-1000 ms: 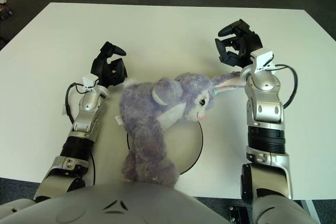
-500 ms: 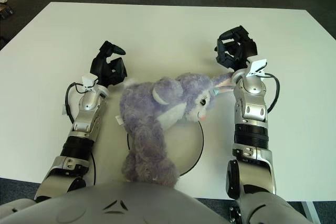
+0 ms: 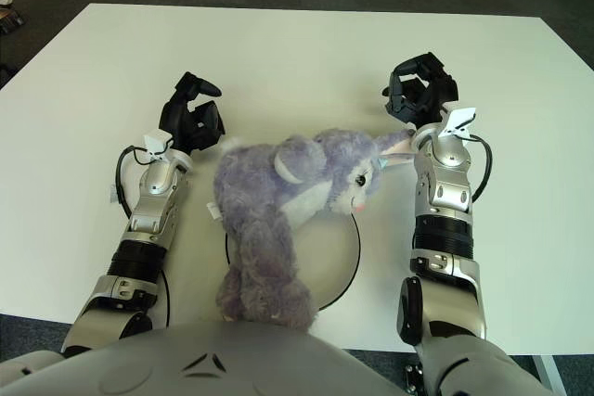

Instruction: Put the doll into the plate.

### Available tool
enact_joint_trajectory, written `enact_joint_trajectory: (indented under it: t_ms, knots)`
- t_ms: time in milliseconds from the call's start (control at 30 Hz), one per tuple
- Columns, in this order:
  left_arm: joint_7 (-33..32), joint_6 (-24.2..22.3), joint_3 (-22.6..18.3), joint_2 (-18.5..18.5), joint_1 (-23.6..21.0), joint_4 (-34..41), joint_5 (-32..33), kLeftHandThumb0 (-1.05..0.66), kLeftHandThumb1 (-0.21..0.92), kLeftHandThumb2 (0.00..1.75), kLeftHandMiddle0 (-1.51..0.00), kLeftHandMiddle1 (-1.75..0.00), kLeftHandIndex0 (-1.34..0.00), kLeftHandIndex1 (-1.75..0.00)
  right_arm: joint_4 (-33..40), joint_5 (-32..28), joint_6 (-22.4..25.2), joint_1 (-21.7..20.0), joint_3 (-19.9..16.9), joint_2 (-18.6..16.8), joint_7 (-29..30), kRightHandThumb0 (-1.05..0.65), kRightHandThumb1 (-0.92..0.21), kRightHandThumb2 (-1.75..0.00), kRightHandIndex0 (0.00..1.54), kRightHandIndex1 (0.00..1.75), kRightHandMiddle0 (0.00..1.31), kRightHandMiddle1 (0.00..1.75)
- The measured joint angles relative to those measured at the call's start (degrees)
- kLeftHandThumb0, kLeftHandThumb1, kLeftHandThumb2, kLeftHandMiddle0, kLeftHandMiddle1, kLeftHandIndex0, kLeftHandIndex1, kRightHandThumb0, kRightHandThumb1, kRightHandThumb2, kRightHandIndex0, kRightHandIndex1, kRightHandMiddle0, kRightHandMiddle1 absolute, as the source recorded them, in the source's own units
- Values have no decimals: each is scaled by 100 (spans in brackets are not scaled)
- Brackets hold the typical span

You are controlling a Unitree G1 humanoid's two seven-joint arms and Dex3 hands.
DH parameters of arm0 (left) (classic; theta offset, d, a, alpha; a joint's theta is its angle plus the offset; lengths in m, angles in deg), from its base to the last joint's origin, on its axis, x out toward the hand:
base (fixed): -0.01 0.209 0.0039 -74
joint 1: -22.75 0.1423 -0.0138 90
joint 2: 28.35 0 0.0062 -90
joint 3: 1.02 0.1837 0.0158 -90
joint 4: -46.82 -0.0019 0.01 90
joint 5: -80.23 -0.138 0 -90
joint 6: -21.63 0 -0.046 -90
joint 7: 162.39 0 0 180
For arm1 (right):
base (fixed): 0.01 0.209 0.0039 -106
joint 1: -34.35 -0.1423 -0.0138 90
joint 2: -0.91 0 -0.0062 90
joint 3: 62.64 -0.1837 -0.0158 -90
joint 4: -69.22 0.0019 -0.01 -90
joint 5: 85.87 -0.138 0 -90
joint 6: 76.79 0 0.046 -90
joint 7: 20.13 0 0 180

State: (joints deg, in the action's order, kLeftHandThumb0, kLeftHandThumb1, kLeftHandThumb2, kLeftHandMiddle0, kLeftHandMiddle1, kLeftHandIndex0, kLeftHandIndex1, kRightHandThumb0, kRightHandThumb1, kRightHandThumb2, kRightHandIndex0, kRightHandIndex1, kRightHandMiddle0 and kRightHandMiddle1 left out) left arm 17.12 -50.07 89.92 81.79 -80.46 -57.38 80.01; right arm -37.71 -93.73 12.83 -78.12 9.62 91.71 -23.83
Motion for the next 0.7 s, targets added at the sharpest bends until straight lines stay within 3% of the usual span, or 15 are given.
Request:
enact_joint_trajectory:
  t_ms: [167, 267, 467, 700]
  knots:
    - [-3, 15, -5, -5, -1, -4, -18, -39, 63, 91, -102, -175, -37, -175, -476, -117, -163, -150, -113, 57, -152, -1, -43, -111, 56, 154, 41, 172]
    - [-7, 18, -10, -16, -1, -5, -28, -39, 64, 90, -102, -175, -37, -175, -709, -365, -155, -209, -224, 32, -347, -1, -31, -126, 63, 155, 48, 175]
    - [-4, 18, -26, -49, 1, -4, -26, -39, 64, 89, -101, -175, -36, -175, -127, -1137, 334, -35, -306, -466, -424, -1, -16, -144, 73, 155, 59, 175]
    - [-2, 12, -21, -43, -14, 11, -24, -39, 65, 89, -100, -175, -36, -175, 177, -1400, 974, 89, -286, -579, -408, -1, -8, -157, 74, 170, 62, 175]
